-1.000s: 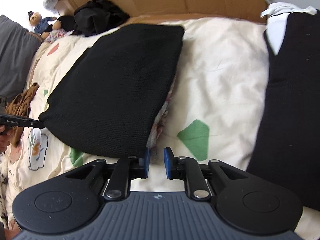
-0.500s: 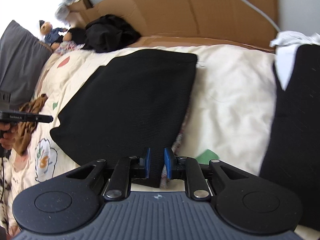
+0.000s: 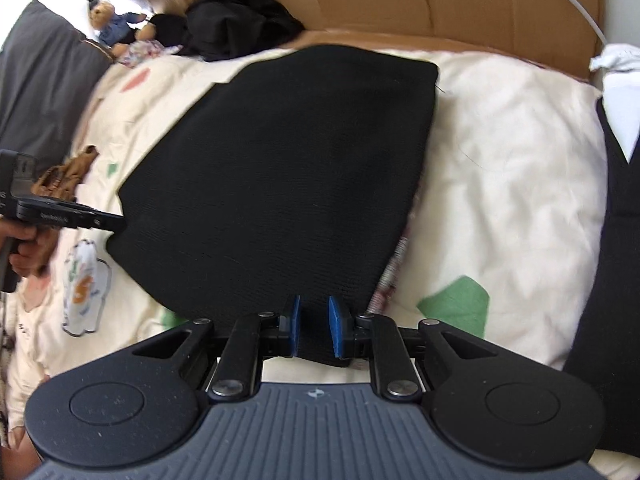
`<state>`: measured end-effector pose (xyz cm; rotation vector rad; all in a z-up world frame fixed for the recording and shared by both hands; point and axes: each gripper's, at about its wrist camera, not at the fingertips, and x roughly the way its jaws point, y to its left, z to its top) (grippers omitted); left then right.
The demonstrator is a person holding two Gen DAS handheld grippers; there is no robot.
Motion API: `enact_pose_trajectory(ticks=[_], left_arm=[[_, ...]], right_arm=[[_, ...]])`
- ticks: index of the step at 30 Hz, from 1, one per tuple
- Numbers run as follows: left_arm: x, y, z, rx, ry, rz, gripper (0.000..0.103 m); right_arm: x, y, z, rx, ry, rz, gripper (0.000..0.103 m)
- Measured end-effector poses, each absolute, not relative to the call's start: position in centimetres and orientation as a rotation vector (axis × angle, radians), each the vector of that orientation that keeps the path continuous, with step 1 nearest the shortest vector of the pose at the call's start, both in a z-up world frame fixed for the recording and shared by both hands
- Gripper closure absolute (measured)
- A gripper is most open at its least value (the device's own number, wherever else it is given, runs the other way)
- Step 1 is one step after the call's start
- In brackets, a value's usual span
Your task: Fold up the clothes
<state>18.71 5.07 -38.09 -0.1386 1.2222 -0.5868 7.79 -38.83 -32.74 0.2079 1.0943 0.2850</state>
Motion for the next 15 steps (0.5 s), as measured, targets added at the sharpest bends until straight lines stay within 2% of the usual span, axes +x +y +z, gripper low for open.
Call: enact_pose_trajectory(ticks=[4,6,9,10,12,15], left_arm=[[18.3,6.3,-37.7,-0.176,1.221,-0.571,0.082],[18.0,6.8,-37.3,-0.216,1.224,-0.587,0.072],[17.4,7.2,-37.1,-0.283,1.243,-0.61,0.063],[17.2,7.5,-37.1,-0.3,1.248,-0.613,0.063],[16.7,8.0,-37.3,-0.353,1.263,-0.624,0.063],[15.7,8.5,-37.9,-0.469,1.285,-0.629,0.063]], right_arm=[[6.9,-39.8,-32.3,0.223,1.094,0.259,0.085],[6.4,-40.3,-32.1,0.235,1.089,0.246,0.085],[5.2,-41.3,-31.6,0.287,1.082,0.221,0.084],[5.0,-41.5,-31.6,0.309,1.08,0.217,0.081],[4.4,-42.0,-31.7,0.366,1.069,0.203,0.063],[3.8,-42.7,-32.1,0.454,1.063,0.191,0.053]])
